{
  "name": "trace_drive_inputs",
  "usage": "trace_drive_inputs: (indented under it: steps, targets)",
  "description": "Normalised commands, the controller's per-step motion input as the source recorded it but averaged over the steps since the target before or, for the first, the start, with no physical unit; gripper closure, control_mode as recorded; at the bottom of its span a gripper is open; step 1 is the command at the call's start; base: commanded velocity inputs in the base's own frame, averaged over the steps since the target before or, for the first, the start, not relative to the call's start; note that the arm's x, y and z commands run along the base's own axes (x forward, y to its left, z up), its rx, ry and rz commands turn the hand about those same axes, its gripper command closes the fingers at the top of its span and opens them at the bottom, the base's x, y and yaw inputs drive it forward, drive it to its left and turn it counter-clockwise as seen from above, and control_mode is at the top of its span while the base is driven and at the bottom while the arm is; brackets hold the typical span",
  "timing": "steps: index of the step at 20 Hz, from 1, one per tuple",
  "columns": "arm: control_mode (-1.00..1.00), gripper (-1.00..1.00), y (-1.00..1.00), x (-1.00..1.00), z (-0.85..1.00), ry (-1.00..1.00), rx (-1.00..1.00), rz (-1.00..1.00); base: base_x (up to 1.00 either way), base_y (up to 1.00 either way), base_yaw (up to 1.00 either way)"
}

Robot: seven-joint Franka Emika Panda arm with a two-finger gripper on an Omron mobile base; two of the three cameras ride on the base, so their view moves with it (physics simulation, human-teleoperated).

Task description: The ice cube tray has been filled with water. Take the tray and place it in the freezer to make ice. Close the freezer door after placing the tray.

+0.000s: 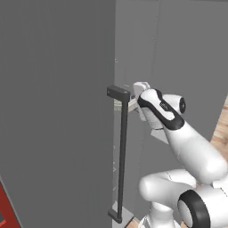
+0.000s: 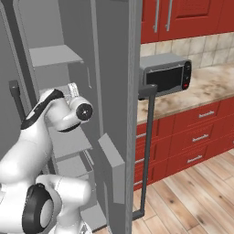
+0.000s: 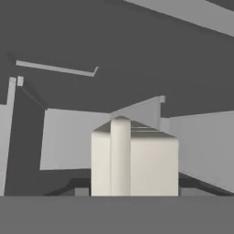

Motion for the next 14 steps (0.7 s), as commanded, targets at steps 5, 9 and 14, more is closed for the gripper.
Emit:
trace_drive_inputs:
  steps: [5,9,14]
  targets:
    - [-1.00,1.00,0.03,0.36,-0.13,0.03,-0.01,0.00,0.00,0.00,0.00]
    - [-1.00,1.00,0.07,0.37,-0.20,0.02,-0.02,0.00,0.00,0.00,0.00]
    - [-1.00,1.00,0.19,0.32,-0.31,0.01,-0.05,0.00,0.00,0.00,0.00]
